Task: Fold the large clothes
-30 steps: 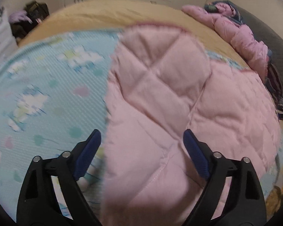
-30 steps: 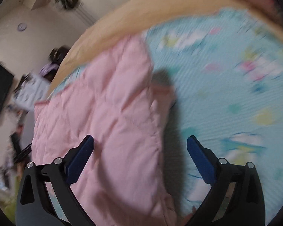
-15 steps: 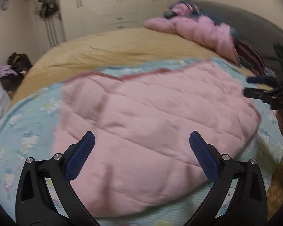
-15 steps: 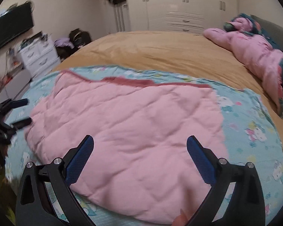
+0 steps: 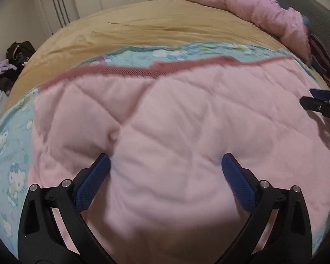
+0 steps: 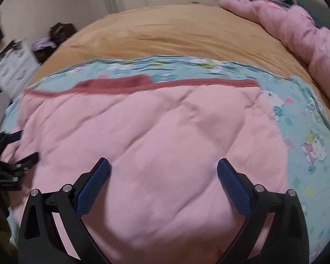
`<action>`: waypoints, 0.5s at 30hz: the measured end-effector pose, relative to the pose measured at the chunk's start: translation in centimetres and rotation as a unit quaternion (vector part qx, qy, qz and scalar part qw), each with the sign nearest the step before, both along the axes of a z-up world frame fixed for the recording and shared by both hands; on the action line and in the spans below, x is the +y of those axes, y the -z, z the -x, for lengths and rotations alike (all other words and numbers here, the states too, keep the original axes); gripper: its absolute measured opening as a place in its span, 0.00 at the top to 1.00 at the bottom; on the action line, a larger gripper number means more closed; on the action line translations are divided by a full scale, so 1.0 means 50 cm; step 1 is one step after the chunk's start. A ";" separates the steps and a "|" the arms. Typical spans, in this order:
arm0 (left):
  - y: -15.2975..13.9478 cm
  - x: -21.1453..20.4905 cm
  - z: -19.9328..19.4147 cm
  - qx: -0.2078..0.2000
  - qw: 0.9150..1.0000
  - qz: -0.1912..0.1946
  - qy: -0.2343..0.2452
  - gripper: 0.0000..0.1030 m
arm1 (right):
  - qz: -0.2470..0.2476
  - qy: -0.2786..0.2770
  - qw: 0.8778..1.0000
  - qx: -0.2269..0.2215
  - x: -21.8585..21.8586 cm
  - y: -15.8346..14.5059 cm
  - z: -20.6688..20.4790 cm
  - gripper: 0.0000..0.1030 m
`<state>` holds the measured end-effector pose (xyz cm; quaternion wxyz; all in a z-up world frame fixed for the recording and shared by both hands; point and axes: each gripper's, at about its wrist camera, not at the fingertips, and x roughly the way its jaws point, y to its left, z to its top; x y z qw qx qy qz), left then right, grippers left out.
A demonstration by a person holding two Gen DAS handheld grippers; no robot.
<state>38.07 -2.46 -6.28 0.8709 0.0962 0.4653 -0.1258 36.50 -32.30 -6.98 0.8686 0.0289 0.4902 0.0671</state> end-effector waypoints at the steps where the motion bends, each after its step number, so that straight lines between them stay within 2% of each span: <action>1: 0.002 0.003 -0.012 0.002 1.000 0.001 -0.003 0.08 | -0.010 0.008 1.000 0.009 -0.012 0.010 -0.020 0.05; 3: 0.006 0.008 -0.032 0.002 1.000 -0.002 -0.011 0.08 | -0.013 0.026 0.999 0.029 -0.031 0.027 -0.050 0.05; 8: 0.014 0.007 -0.063 0.006 1.000 -0.009 -0.013 0.08 | -0.005 0.028 0.998 0.061 -0.033 0.065 -0.096 0.04; 12: 0.014 0.008 -0.058 0.005 1.000 -0.008 -0.014 0.08 | -0.011 0.031 0.997 0.064 -0.036 0.077 -0.101 0.04; 15: 0.004 0.017 -0.049 -0.001 1.000 -0.005 -0.015 0.08 | -0.009 0.037 0.998 0.046 -0.035 0.067 -0.084 0.04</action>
